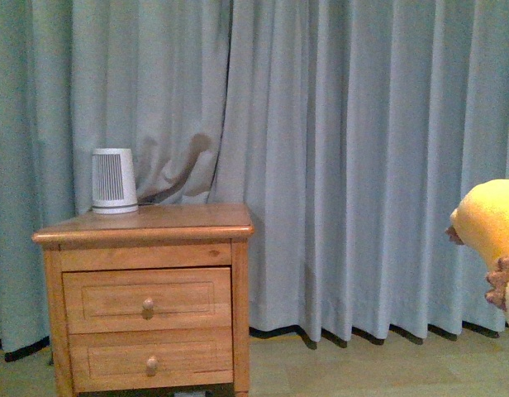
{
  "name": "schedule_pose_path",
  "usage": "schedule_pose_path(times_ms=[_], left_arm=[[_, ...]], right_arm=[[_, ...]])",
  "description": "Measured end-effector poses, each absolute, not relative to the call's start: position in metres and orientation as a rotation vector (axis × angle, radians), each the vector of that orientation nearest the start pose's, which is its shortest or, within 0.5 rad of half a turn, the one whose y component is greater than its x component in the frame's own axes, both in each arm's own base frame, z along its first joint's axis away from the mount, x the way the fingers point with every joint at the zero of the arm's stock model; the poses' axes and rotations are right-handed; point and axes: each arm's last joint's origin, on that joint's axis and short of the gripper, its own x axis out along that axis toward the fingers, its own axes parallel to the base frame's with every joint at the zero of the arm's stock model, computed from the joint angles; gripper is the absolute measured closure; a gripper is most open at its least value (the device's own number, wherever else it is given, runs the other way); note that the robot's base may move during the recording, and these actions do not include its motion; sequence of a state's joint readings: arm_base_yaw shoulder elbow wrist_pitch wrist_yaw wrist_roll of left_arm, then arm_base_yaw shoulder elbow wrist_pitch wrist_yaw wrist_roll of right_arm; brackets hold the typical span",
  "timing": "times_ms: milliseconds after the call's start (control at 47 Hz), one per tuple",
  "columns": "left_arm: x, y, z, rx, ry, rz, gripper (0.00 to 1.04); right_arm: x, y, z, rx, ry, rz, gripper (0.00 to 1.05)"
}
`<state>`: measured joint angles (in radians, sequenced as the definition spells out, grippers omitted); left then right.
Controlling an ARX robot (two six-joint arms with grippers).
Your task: Put away toys
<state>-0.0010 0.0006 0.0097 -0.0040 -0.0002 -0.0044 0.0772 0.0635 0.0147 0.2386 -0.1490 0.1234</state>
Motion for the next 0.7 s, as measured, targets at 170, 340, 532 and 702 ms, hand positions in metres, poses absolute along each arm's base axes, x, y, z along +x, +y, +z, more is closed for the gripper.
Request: schedule_pose_path(times_ms=[170,340,532,702], left_arm=[[0.0971,-0.0001,0.1664,-0.004,-0.005,-0.001,0.06],[0.0971,-0.0001,0.1664,-0.004,-0.005,0.000,0.06],[0.0971,-0.0001,0.1664,-0.004,-0.005,-0.001,0.06],[0.0972,-0.0001,0.1664,-0.004,-0.005,0.000,0.06]], right_arm=[[0.0982,0.0119,0.1864,0.115,-0.176,0.237,0.95],[0.0982,0.0119,0.1864,0.115,-0.176,0.236,0.95],[0.0982,0.0119,0.1864,0.115,-0.176,0.237,0.95],[0.0982,0.0120,0.1864,0.114,-0.176,0.238,0.95]])
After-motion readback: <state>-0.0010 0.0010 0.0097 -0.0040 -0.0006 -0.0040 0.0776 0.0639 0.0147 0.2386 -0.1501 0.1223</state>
